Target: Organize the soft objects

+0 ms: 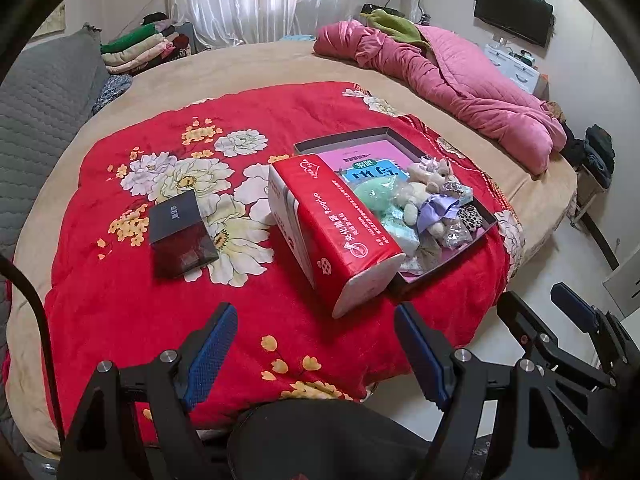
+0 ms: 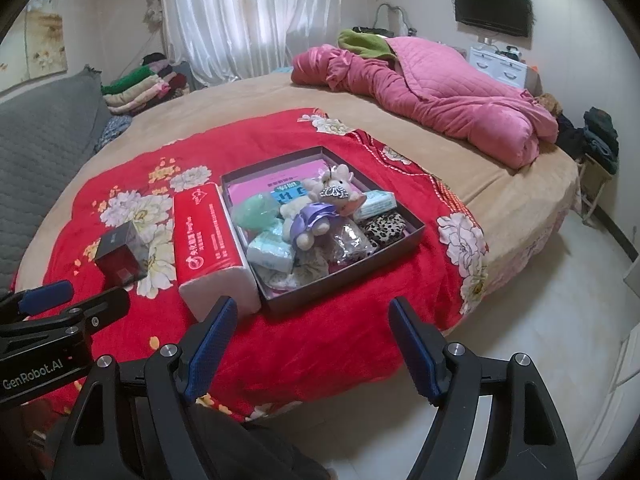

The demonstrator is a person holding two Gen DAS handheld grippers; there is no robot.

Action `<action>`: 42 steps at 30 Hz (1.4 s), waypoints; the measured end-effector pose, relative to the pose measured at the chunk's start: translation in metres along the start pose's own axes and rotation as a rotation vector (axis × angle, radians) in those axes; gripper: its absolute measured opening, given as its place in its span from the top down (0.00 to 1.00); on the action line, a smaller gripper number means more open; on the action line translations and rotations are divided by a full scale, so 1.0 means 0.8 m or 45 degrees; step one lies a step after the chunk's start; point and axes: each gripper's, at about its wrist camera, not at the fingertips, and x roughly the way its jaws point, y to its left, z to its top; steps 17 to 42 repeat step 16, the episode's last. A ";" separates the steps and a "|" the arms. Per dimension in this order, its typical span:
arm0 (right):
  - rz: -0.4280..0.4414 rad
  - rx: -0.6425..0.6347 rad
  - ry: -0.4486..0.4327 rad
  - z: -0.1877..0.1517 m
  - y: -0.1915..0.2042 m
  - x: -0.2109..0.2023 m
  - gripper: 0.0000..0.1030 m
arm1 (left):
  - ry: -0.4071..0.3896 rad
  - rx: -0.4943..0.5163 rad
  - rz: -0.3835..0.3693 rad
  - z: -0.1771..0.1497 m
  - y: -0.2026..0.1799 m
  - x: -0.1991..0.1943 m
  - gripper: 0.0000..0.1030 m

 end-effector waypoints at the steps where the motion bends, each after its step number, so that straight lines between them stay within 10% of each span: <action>1: 0.000 -0.001 -0.001 0.000 0.000 0.000 0.23 | 0.002 0.000 0.000 0.000 0.001 0.000 0.23; 42: -0.002 -0.013 -0.015 -0.001 -0.001 -0.001 0.23 | 0.003 -0.003 -0.007 -0.001 0.004 0.002 0.23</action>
